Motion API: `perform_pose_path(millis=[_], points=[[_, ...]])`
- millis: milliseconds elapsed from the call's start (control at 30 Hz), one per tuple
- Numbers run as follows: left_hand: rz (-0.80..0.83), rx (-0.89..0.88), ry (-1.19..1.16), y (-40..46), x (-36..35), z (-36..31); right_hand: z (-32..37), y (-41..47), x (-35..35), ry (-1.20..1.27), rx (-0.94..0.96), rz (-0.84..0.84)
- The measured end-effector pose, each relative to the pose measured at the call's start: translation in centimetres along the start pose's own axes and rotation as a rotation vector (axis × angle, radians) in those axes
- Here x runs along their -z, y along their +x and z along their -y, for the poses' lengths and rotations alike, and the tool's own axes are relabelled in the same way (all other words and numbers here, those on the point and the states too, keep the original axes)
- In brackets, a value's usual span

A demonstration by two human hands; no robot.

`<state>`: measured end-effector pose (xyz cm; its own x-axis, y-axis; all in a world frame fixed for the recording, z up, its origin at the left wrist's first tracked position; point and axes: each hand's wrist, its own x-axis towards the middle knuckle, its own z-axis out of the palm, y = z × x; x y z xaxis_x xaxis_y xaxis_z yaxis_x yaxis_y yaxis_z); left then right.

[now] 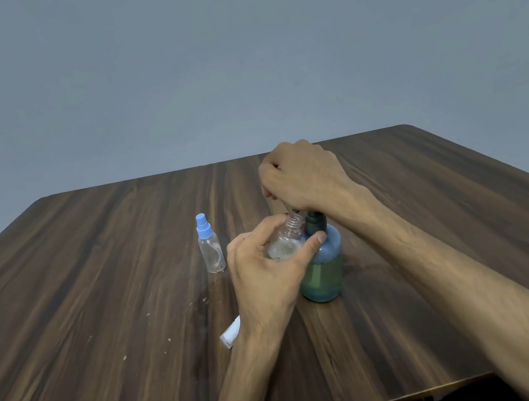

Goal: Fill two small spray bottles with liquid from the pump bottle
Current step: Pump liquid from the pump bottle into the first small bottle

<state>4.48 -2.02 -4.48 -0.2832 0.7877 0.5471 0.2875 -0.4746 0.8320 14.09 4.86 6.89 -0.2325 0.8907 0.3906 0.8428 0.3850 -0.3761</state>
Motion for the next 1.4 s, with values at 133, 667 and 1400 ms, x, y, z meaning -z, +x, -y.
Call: perform_pose_path(millis=[133,667,1400], points=[[0.002,0.003,-0.005,0.1,0.0,0.0,0.1,-0.1,-0.3,-0.028,-0.014,0.098],[-0.002,0.010,0.002,0.2,-0.1,0.8,0.1,0.0,-0.1,-0.021,-0.053,0.192],[0.001,0.000,0.013,0.2,0.0,0.8,0.0,-0.1,-0.3,-0.021,-0.055,0.161]])
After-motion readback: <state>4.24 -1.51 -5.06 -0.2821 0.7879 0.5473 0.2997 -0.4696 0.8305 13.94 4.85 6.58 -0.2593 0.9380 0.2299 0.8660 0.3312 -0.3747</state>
